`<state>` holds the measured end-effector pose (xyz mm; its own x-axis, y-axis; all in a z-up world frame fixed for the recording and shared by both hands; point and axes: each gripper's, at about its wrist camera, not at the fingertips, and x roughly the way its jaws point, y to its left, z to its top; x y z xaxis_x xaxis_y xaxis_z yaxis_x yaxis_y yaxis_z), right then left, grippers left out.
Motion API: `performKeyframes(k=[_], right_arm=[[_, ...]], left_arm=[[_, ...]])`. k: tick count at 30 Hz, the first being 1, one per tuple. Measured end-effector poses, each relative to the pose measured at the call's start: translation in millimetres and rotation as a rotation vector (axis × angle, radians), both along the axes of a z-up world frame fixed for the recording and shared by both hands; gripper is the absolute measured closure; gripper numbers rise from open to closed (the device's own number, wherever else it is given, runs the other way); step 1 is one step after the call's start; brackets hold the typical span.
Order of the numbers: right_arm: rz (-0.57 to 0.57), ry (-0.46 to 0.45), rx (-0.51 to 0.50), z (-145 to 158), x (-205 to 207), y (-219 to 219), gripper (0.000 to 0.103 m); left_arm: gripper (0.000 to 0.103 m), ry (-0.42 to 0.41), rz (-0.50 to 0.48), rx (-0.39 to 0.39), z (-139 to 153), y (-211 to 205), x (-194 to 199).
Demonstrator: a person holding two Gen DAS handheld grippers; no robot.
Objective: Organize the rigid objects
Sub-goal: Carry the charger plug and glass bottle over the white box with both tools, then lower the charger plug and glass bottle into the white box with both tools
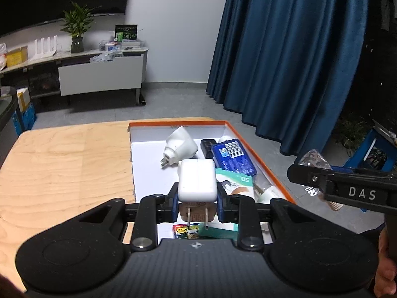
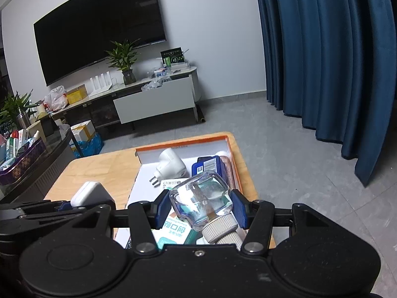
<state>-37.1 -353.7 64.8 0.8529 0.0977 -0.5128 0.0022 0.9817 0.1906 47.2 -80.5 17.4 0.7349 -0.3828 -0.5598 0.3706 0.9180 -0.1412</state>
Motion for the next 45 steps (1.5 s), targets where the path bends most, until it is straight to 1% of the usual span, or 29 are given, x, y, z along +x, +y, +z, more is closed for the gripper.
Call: performKeyframes(k=[4, 11, 21, 28, 32, 45], right_arm=[[0.006, 0.011, 0.012, -3.6, 7.8, -2.1, 0.04], [0.027, 0.018, -0.005, -0.9, 26.2, 2.2, 0.04], [0.045, 0.039, -0.006, 5.6, 70.8, -1.9, 0.04], [0.053, 0.041, -0.017, 12.2, 99.5, -1.3, 0.039], [0.06, 0.044, -0.022, 13.7, 114.7, -0.6, 0.039], [0.069, 0.081, -0.018, 5.3, 148.5, 0.1, 0.039]], left_arm=[[0.074, 0.01, 0.001, -0.006, -2.6, -0.7, 3.9], [0.074, 0.006, -0.008, 0.011, -2.0, -6.2, 8.9], [0.074, 0.01, -0.022, 0.003, 2.4, -20.4, 39.5], [0.074, 0.009, -0.045, 0.016, 1.3, -32.7, 51.5], [0.074, 0.025, -0.051, 0.019, -1.7, -38.8, 58.3], [0.074, 0.055, -0.06, 0.027, -7.5, -46.7, 72.5]])
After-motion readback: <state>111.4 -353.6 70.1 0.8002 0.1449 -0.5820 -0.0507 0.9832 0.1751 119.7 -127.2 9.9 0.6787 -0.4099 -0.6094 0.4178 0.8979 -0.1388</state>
